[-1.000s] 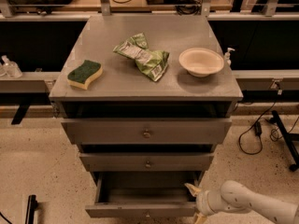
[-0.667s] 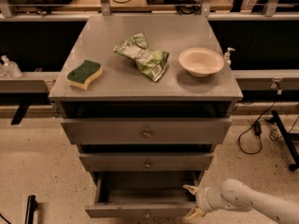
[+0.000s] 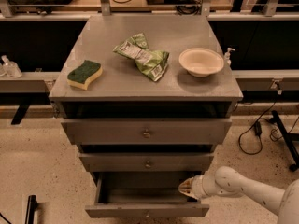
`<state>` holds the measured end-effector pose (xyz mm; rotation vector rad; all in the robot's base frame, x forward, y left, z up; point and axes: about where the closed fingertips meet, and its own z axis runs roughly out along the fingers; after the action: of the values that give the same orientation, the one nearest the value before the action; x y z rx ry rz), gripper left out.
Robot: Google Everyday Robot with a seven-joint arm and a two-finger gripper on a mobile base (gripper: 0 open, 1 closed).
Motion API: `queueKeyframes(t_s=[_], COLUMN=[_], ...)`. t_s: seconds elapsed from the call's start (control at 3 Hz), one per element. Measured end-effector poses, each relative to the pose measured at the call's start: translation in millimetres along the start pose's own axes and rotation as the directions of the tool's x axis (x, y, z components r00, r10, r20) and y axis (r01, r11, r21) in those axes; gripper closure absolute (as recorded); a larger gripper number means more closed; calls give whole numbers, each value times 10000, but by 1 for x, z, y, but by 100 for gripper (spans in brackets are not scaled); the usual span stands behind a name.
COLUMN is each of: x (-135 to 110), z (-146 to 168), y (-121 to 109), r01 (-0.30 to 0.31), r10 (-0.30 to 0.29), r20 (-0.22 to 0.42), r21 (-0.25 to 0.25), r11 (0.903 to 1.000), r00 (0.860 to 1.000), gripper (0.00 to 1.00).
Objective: Open bottom drawer
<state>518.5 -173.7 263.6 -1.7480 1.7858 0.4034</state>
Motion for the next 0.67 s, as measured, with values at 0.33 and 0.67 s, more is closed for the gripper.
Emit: queueKeyframes(t_s=[0.33,0.67], x=[-1,2], z=[1,15], y=[5,2], r01=[14,-6], r10=[-14,6], r20=[15,-62], r21=[-64,29], r11=[10000,10000], r00=[10000,10000], gripper=[100,100])
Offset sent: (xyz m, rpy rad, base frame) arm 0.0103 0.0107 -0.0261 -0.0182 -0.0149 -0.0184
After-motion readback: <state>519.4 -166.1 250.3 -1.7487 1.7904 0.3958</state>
